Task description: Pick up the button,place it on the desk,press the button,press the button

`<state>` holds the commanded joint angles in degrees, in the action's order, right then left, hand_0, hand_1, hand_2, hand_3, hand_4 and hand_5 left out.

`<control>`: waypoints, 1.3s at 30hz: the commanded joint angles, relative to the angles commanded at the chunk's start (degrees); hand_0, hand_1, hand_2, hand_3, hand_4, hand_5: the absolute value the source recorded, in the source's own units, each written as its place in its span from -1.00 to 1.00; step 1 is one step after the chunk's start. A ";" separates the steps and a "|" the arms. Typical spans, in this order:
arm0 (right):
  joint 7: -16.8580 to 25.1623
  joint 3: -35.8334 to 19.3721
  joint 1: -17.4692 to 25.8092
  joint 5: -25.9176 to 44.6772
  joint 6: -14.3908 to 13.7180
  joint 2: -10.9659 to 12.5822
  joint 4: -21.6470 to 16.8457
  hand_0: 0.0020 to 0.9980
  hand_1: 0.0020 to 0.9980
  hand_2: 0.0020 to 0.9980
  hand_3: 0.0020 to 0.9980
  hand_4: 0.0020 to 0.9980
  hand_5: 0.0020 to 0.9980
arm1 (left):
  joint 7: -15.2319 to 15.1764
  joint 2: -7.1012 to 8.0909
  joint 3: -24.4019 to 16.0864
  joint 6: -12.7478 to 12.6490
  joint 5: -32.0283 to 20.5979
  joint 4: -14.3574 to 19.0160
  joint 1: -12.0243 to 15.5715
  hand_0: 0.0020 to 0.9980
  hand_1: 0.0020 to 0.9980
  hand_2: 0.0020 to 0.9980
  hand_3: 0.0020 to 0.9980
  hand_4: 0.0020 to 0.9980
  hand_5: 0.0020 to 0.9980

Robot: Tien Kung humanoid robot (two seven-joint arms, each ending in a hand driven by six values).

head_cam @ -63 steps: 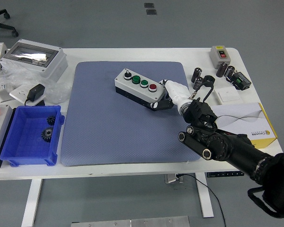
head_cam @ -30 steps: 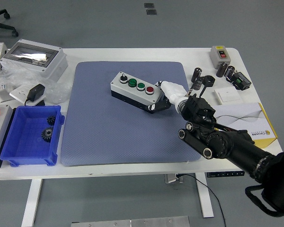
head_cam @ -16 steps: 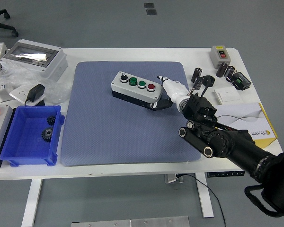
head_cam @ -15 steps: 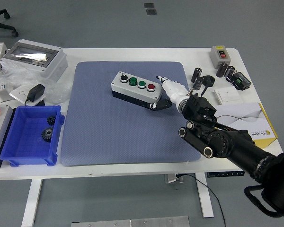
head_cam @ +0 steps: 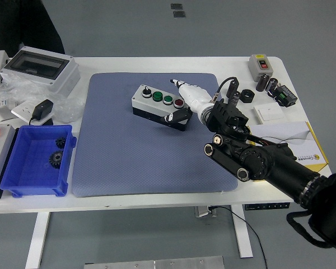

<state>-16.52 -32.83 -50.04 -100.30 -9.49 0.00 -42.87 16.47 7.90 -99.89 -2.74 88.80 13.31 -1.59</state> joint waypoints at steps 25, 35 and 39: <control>0.86 7.73 -2.20 4.94 -1.76 0.00 6.66 0.74 0.70 0.66 1.00 1.00 -0.15 | 1.72 0.55 0.77 -0.54 -1.42 0.91 0.38 0.25 0.09 0.02 0.22 0.05 -0.64; 0.42 8.56 -1.46 5.57 -1.72 0.00 5.13 0.67 0.67 0.62 0.96 1.00 -0.12 | 1.70 0.40 0.57 -0.47 -1.06 0.92 0.70 0.25 0.08 0.02 0.22 0.04 -0.66; -0.41 9.36 -1.06 5.61 -2.01 0.00 5.08 0.67 0.67 0.62 0.96 1.00 -0.12 | 1.64 0.29 0.55 -0.45 -1.04 0.89 0.65 0.25 0.08 0.02 0.22 0.02 -0.67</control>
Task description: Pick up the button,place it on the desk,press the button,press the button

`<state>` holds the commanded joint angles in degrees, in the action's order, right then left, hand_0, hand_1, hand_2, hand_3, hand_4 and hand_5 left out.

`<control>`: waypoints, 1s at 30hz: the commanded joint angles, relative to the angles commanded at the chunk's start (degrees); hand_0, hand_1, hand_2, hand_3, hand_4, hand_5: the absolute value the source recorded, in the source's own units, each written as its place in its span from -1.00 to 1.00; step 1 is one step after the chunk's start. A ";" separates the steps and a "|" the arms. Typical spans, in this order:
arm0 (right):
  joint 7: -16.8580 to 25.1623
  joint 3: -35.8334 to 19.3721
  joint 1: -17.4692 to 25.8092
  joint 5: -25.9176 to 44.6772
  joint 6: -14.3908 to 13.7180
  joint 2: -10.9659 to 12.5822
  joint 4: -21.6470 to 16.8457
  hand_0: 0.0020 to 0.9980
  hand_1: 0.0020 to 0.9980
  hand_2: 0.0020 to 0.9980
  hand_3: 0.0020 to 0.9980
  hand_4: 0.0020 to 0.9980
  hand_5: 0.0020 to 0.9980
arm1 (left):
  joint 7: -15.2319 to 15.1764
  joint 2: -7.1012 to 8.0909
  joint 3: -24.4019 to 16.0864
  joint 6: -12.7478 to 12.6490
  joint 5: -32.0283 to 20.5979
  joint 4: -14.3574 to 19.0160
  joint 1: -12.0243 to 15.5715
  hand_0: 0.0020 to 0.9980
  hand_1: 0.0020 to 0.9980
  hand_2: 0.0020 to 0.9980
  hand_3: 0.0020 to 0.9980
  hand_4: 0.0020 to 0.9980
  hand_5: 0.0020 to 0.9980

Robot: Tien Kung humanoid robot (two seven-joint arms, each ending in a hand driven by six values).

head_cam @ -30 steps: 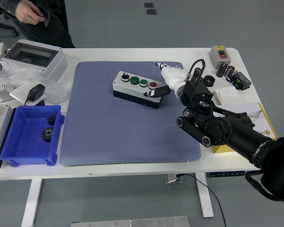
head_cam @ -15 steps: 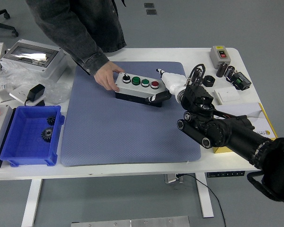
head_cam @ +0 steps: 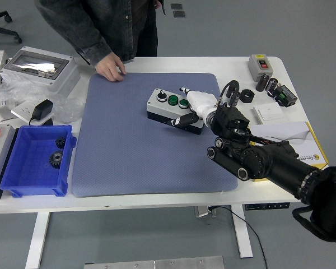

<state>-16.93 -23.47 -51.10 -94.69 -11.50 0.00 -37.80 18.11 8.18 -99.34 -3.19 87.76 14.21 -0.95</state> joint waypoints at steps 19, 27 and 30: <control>-2.27 3.68 1.08 -2.57 -4.96 0.00 0.69 -0.26 0.08 0.00 0.21 0.35 -0.77 | -0.17 0.01 -0.13 0.05 0.08 -0.03 -0.01 0.24 0.08 0.02 0.22 0.02 -0.68; -2.02 4.55 1.31 -2.39 -5.60 0.00 0.61 -0.46 -0.17 -0.18 -0.08 -0.01 -0.94 | -0.26 -0.04 -0.23 0.09 0.22 -0.04 -0.06 0.24 0.08 0.02 0.22 0.02 -0.68; -1.78 4.74 1.35 -1.92 -5.61 0.00 0.67 -0.51 -0.23 -0.23 -0.17 -0.35 -1.00 | -0.30 -0.05 -0.29 0.11 0.30 -0.05 -0.09 0.24 0.08 0.02 0.22 0.02 -0.68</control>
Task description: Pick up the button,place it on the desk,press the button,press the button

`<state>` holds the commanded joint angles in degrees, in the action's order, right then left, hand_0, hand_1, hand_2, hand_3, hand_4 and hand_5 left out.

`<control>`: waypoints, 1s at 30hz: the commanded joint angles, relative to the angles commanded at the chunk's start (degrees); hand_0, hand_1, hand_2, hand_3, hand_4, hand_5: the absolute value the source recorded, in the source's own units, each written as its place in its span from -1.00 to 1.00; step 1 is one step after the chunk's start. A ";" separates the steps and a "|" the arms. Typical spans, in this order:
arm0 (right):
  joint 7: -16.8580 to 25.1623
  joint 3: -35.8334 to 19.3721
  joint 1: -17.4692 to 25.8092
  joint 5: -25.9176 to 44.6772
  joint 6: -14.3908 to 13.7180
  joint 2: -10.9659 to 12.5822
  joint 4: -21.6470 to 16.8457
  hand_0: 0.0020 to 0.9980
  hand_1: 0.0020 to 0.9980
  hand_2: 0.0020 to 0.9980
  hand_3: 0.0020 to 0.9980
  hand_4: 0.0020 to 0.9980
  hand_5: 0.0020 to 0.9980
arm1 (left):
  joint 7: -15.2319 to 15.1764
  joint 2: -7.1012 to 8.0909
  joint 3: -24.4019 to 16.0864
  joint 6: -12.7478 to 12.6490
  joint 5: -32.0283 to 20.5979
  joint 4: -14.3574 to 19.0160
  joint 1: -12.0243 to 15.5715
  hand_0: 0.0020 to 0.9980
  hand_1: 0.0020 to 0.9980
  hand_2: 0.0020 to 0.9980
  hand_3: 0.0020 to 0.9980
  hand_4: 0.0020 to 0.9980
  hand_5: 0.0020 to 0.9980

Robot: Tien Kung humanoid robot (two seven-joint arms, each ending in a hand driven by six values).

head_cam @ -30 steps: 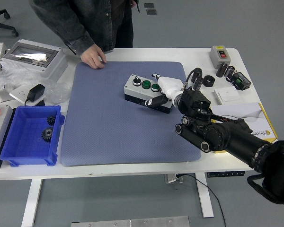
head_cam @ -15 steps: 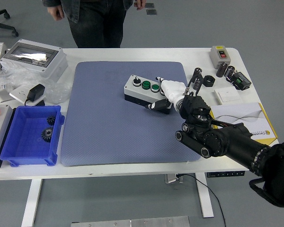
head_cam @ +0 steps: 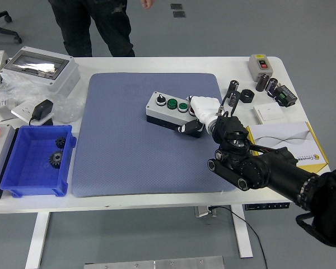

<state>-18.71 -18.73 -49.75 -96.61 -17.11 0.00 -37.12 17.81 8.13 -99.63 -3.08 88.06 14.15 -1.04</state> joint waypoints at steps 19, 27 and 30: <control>12.86 -7.47 2.23 -1.61 1.08 0.00 -11.18 -0.66 -0.43 -0.35 -0.35 -0.86 -1.00 | -0.14 -0.65 -0.12 0.03 0.07 -0.03 0.35 0.24 0.09 0.03 0.22 0.03 -0.67; 12.13 -9.40 6.36 -10.28 3.39 3.89 -21.33 -0.68 -0.48 -0.42 -0.42 -1.00 -1.00 | -0.26 -1.26 0.04 0.02 -0.20 -0.08 0.55 0.24 0.09 0.03 0.23 0.04 -0.65; 9.83 -9.76 7.28 -14.27 3.42 4.89 -24.27 -0.74 -0.54 -0.49 -0.47 -1.00 -1.00 | -0.22 -1.41 0.03 0.02 -0.17 -0.07 0.57 0.24 0.10 0.03 0.23 0.07 -0.60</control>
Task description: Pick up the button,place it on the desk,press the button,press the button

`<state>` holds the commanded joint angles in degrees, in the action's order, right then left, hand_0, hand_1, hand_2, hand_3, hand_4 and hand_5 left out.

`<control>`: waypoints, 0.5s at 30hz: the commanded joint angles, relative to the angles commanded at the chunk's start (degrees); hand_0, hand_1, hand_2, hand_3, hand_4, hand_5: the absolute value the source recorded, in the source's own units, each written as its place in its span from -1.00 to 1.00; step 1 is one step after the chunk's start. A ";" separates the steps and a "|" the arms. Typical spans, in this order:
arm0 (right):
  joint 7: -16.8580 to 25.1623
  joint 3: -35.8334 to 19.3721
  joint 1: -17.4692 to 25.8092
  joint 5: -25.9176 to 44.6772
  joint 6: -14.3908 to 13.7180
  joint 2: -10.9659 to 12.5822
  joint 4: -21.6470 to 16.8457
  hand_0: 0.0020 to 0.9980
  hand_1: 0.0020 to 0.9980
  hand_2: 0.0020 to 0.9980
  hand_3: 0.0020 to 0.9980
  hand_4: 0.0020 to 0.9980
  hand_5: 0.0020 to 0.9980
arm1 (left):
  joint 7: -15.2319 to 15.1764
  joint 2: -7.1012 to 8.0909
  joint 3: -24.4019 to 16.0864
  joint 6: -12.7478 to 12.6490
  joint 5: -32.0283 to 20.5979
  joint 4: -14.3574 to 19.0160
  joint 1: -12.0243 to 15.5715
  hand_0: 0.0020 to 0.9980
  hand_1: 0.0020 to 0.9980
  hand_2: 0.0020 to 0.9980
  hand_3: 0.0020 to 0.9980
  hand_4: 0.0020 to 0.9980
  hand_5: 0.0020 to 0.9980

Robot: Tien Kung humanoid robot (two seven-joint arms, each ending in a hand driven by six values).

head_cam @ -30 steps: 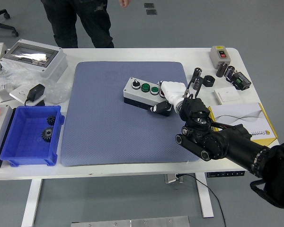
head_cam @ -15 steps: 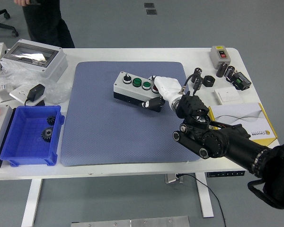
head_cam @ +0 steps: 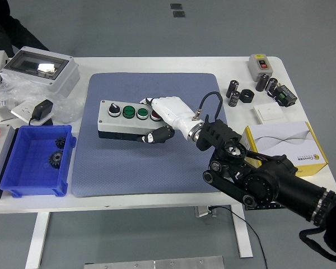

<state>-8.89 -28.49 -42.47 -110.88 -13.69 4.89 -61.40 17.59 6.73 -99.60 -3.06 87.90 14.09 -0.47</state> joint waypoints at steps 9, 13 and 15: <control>-5.05 -0.11 1.82 -7.27 2.15 1.45 -3.50 -0.73 -0.55 -0.54 -0.50 -1.00 -1.00 | -0.23 -0.16 -0.49 0.11 0.69 -0.08 -0.20 0.24 0.10 0.03 0.23 0.07 -0.59; -7.58 0.38 2.41 -7.37 4.75 2.15 -5.26 -0.74 -0.57 -0.54 -0.51 -1.00 -0.99 | -0.13 -0.18 -0.58 0.15 0.88 -0.04 -0.08 0.24 0.10 0.03 0.23 0.07 -0.59; -8.33 0.66 2.71 -6.52 5.30 2.13 -5.39 -0.74 -0.57 -0.54 -0.51 -1.00 -0.99 | -0.11 -0.21 -0.56 0.14 0.85 -0.03 -0.06 0.24 0.10 0.03 0.23 0.07 -0.59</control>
<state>-17.22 -27.83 -39.76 -117.40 -8.39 7.02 -66.78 17.48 6.52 -100.16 -2.92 88.74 14.06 -0.53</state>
